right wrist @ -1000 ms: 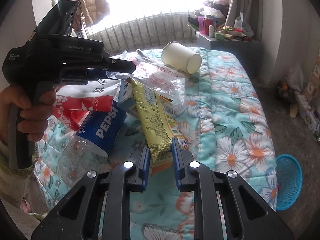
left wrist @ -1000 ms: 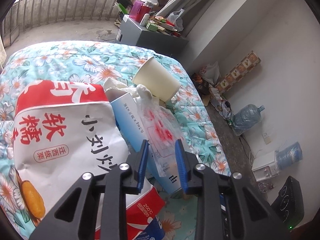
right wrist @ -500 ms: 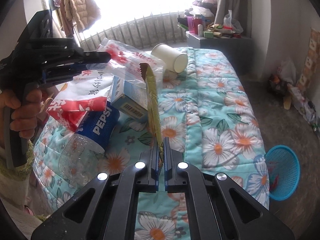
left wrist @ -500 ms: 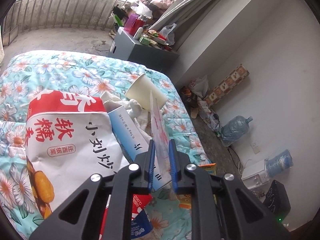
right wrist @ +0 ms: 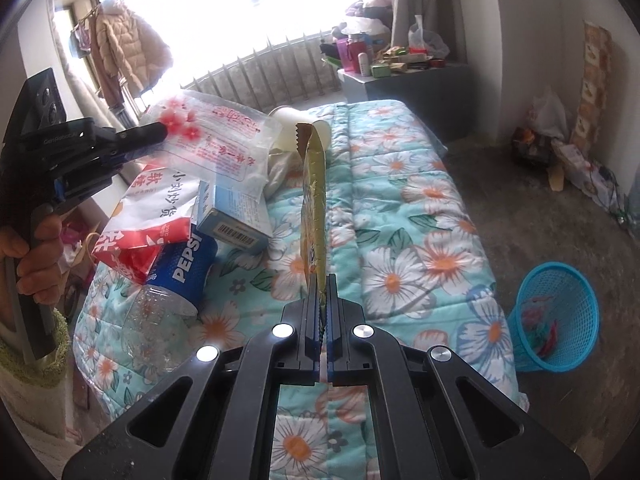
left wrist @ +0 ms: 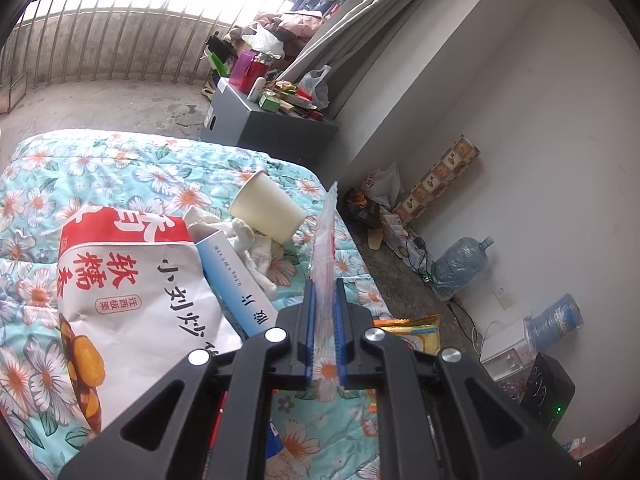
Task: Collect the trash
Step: 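Grasp the yellow wrapper with the right tool while the left tool grasps a clear plastic bag, then carry both items over the wastebasket and open both tools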
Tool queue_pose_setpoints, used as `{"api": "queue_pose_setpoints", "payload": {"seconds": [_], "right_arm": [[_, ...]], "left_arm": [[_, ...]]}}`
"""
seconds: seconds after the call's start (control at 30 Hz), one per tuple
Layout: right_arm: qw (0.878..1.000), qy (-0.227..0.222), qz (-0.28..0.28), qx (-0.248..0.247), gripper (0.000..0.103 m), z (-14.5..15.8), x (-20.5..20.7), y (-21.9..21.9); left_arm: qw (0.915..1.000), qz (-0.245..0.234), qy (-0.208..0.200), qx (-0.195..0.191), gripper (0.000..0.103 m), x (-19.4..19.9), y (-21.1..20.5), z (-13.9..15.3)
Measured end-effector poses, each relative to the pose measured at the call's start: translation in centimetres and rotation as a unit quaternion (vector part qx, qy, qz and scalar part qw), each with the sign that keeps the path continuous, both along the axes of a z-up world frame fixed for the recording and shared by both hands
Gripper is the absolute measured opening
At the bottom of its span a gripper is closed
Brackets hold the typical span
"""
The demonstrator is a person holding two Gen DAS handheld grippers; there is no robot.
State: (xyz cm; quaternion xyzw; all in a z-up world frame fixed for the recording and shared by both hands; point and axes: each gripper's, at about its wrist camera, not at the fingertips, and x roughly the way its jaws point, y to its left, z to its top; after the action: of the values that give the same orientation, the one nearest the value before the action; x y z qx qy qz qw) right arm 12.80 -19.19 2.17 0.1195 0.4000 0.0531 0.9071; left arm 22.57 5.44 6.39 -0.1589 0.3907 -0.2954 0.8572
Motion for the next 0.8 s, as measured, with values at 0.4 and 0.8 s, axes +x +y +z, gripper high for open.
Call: {"api": "queue_pose_setpoints", "payload": {"seconds": [0.4, 0.8], "right_arm": [[0.998, -0.026, -0.05, 0.02, 0.001, 1.2, -2.7, -3.9], [0.99, -0.044, -0.124, 0.054, 0.0, 1.3, -6.2, -9.8]], "left_arm": [[0.999, -0.032, -0.026, 0.019, 0.007, -1.8, -3.7, 1.7], [0.9922, -0.104, -0.045, 0.051, 0.007, -4.0, -12.1, 2.0]]}}
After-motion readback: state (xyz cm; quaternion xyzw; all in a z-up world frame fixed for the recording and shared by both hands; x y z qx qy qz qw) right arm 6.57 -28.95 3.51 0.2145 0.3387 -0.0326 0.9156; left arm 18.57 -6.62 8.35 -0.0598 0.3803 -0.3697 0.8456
